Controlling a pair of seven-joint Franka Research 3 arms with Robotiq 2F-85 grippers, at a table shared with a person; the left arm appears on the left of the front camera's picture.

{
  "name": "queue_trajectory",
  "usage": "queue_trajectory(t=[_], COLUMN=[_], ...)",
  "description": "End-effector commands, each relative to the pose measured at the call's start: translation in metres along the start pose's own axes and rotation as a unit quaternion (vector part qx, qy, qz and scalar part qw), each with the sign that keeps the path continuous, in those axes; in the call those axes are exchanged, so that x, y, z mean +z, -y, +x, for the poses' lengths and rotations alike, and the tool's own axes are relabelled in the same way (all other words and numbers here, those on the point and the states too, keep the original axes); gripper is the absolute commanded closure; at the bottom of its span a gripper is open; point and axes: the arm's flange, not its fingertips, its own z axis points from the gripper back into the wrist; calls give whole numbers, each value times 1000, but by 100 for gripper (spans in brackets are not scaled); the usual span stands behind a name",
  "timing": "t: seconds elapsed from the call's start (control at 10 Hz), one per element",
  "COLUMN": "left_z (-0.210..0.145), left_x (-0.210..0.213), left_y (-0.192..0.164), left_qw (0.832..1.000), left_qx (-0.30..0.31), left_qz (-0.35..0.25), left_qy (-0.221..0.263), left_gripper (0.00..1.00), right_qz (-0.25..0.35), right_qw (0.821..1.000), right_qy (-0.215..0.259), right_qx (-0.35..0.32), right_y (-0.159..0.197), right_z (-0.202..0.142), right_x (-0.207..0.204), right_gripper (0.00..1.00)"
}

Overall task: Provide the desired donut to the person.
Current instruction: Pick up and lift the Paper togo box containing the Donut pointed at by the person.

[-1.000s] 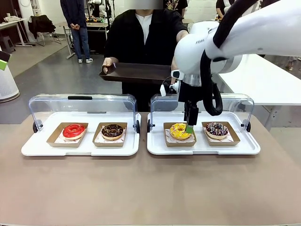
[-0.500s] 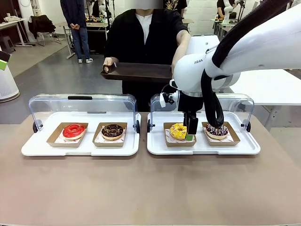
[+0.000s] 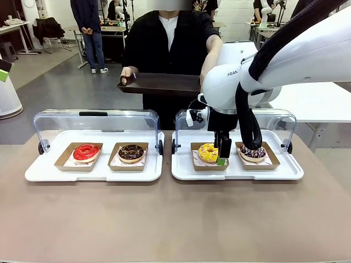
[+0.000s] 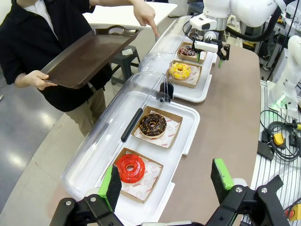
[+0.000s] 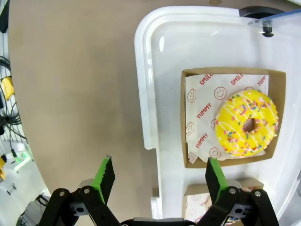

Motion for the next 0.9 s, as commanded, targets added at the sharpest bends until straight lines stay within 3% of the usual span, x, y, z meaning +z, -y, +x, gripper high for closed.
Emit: queue_trajectory(t=[0.0,0.3,0.5,0.8], left_z=[1,1,1,1], left_x=[-1,-1,-1,-1], left_y=[0,0,0,0], left_qw=[1000,1000,1000,1000], left_qx=[2,2,2,2], left_qz=[-1,-1,-1,-1], left_qy=[7,7,7,7], left_gripper=[0,0,0,0], right_qz=[1,-43,-47,-27], right_qw=[1000,999,999,1000], right_qy=[1,12,12,7], right_qx=[2,12,15,4], right_y=[4,7,15,22], right_z=[1,17,39,43], right_x=[-1,-13,-24,-41], right_gripper=[0,0,0,0])
